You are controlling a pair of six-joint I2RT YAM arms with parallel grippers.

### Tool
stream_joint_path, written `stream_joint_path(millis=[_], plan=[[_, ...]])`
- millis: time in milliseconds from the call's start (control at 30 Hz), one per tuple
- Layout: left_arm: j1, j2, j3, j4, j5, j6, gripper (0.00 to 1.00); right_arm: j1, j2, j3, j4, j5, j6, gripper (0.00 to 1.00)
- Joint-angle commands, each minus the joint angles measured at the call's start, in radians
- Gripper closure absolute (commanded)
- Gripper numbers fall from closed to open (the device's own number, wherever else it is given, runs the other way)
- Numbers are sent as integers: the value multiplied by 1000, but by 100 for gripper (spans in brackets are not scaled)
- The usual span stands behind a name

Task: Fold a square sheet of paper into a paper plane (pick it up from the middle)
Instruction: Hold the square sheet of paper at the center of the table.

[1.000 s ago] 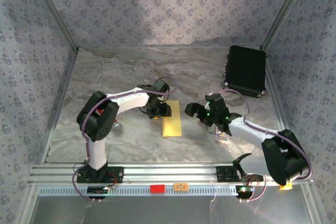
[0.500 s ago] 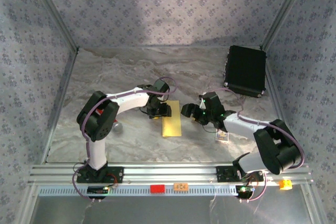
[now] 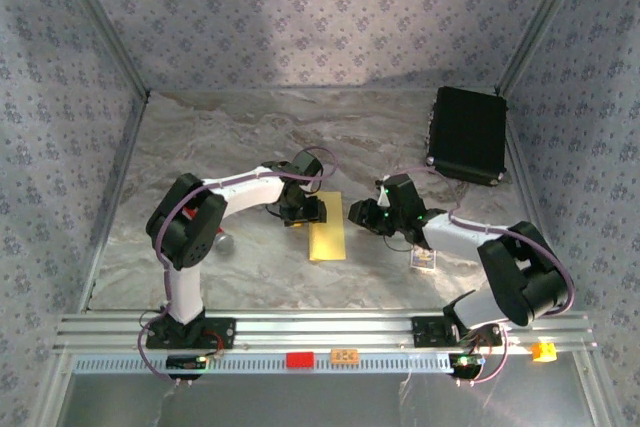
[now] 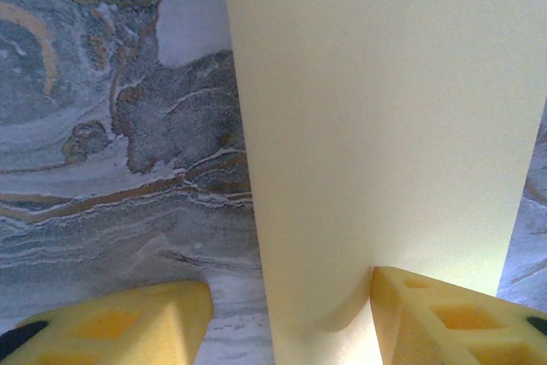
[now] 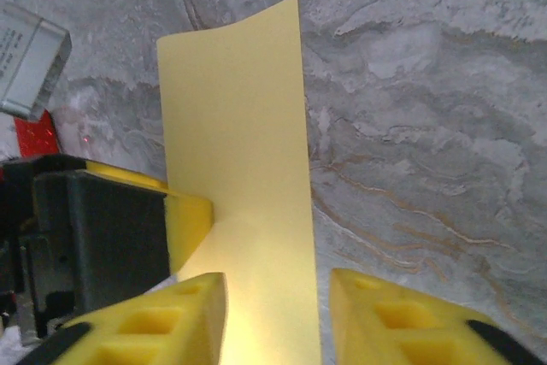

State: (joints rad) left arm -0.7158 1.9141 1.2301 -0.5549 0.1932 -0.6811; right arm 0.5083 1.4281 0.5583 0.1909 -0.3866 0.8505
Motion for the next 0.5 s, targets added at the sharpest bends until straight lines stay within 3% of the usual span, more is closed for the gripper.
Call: stream_joint_path(millis=[0, 267, 467], plan=[[-12, 117, -52, 127, -29, 17, 45, 9, 14, 23, 25, -24, -4, 70], [-12, 120, -57, 134, -29, 16, 45, 22, 62, 46, 48, -61, 4, 94], [-13, 120, -59, 133, -29, 16, 44, 45, 123, 82, 52, -76, 7, 100]])
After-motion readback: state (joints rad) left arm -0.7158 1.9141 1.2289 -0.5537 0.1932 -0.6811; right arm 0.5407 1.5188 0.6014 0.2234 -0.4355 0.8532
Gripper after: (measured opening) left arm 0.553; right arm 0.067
